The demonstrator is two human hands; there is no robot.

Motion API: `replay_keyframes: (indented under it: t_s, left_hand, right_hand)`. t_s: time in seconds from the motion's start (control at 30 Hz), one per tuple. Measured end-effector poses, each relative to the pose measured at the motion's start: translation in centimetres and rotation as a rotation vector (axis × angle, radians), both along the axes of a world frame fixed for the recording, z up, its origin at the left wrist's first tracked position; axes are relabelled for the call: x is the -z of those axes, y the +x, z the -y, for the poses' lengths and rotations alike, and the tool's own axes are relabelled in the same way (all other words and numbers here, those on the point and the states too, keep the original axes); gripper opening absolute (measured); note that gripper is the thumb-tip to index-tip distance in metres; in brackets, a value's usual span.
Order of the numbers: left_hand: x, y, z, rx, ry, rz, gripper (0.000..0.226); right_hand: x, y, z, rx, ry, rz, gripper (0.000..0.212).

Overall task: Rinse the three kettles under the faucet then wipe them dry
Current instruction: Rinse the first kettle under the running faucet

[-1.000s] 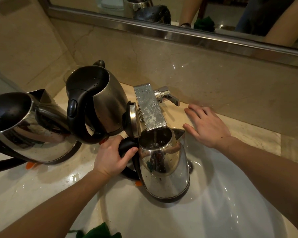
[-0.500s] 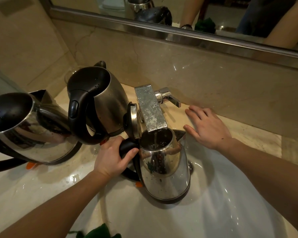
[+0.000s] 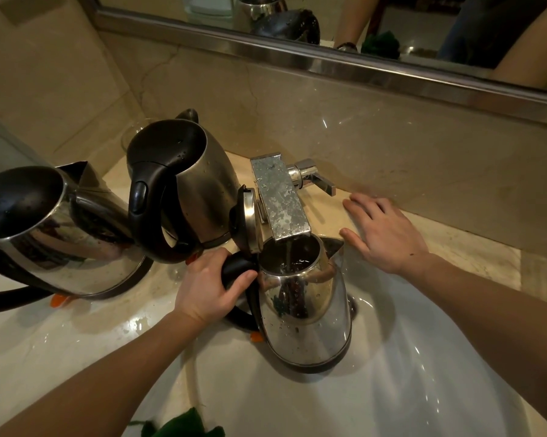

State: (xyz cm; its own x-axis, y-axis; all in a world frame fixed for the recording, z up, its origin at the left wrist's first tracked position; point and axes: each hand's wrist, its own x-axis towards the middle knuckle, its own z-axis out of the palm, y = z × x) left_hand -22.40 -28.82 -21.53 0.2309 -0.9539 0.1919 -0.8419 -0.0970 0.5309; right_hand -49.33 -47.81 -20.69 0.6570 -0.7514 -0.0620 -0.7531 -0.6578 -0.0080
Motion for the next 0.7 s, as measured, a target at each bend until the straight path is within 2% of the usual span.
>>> replay_keyframes:
  t_s: [0.7]
  left_hand:
    - [-0.05,0.04,0.04,0.003,0.018,0.010,0.078]
  right_hand:
    - [-0.03,-0.02,-0.02,0.007,-0.004,-0.004,0.062]
